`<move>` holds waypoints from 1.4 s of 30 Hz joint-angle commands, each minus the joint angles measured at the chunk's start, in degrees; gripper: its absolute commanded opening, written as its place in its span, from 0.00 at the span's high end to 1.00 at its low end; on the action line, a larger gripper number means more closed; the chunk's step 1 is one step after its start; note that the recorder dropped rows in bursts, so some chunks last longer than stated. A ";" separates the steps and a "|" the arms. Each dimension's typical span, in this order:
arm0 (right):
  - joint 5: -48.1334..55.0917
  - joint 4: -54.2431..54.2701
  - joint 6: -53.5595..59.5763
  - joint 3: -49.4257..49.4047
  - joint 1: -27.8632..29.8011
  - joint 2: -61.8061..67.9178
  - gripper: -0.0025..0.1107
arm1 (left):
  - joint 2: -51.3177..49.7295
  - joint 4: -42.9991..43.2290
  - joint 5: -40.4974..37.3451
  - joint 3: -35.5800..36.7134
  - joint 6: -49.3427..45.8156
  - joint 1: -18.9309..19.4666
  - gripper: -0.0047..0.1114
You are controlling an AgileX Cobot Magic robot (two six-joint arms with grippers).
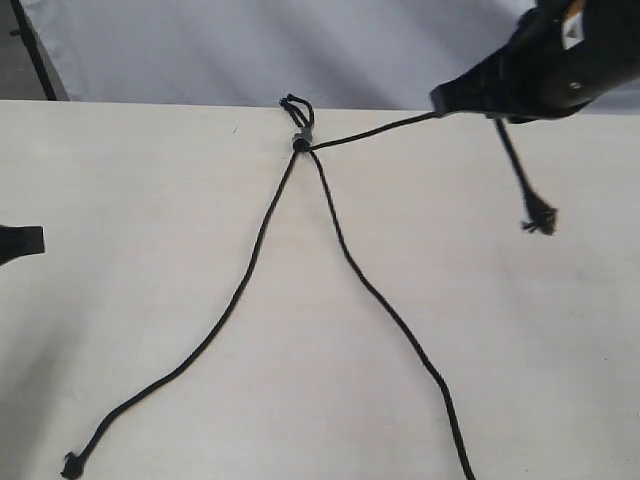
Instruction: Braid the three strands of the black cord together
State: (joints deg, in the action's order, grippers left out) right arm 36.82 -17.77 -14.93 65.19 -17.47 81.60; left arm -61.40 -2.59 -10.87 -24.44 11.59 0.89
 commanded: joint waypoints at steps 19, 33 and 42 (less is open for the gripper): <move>-12.46 -0.49 -1.99 -7.39 12.19 22.30 0.98 | -0.02 -0.69 0.52 -0.40 -0.21 -0.28 0.96; -12.37 -0.49 -6.11 -7.27 12.19 24.76 0.84 | -0.02 -0.69 0.52 -0.40 -0.21 -0.28 0.96; -3.54 -2.95 -6.07 -2.12 12.07 22.58 0.40 | -0.02 -4.11 -0.28 -2.02 -0.22 -3.45 0.95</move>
State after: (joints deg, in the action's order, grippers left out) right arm 28.01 -18.06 -20.99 60.36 -5.67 106.02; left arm -61.40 -5.37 -11.23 -25.07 11.50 -0.11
